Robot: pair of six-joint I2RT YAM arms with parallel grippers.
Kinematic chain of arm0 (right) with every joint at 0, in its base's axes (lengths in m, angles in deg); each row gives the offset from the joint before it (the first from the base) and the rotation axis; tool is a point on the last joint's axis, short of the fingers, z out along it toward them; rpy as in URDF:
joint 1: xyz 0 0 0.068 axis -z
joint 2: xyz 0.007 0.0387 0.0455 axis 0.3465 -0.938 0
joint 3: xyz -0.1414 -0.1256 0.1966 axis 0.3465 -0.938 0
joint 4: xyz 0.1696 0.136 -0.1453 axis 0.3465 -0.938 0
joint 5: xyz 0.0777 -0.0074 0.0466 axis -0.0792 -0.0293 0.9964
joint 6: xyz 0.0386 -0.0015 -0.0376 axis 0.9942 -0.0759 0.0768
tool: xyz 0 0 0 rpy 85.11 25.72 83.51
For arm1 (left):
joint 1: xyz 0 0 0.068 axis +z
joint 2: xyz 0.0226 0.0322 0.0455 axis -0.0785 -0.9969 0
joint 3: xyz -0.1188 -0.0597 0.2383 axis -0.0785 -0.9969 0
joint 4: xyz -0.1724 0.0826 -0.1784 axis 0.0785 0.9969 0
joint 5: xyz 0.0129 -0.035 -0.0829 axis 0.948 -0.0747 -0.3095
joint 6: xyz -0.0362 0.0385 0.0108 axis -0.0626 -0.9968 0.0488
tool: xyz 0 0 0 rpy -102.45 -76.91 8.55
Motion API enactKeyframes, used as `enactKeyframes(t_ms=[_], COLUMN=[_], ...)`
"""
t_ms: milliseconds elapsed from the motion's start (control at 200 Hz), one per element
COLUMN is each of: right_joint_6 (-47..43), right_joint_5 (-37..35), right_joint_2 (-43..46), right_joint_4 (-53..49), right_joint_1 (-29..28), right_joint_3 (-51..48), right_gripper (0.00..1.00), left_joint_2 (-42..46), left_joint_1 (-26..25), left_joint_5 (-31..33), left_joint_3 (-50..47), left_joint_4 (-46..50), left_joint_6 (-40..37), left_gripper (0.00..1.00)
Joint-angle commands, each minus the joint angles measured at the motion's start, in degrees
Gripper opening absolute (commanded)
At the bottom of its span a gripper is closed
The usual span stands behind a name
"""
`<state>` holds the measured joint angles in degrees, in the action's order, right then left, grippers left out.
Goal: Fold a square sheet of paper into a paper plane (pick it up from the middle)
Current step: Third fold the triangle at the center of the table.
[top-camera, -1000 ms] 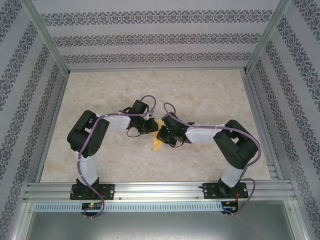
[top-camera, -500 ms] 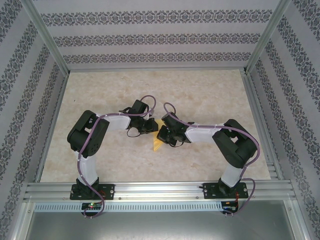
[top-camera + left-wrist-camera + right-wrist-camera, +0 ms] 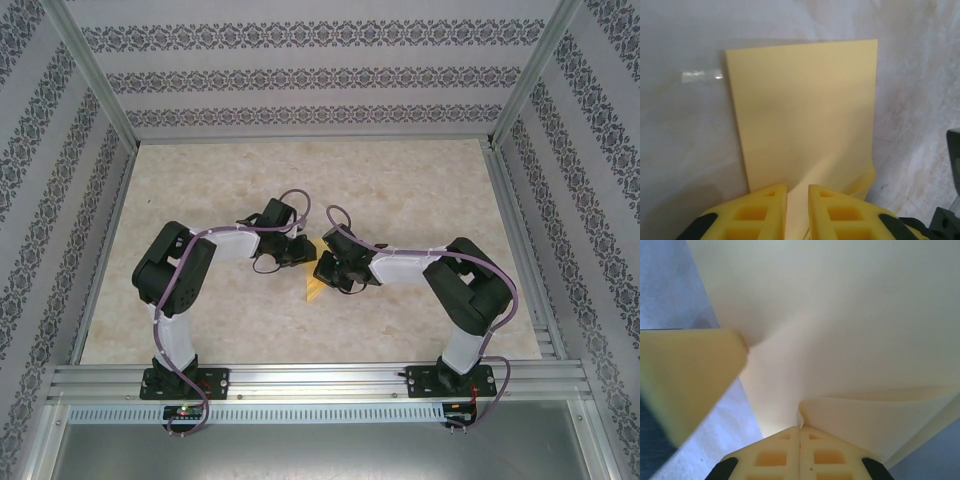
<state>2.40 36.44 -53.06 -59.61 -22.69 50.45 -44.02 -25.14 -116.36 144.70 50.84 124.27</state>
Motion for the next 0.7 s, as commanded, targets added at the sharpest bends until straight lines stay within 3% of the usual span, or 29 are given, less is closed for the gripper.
enactKeyframes(t_ms=[0,245,694], right_joint_6=[0.0,0.0,-0.1], right_joint_5=[-1.9,-1.9,-2.0], right_joint_2=[-1.5,-1.8,-1.4], right_joint_4=[-1.1,-1.3,-1.0], right_joint_1=[0.5,0.3,0.2], right_joint_3=[0.8,0.9,0.3], right_gripper=[0.08,0.20,0.48], left_joint_2=[5.0,10.9,14.4], left_joint_1=[2.6,7.5,8.7], left_joint_5=[3.0,7.4,5.4], left_joint_3=[0.1,-4.3,-8.7], left_joint_4=[0.7,0.7,-0.2], left_joint_6=[1.8,4.2,4.6], left_gripper=[0.24,0.28,0.29])
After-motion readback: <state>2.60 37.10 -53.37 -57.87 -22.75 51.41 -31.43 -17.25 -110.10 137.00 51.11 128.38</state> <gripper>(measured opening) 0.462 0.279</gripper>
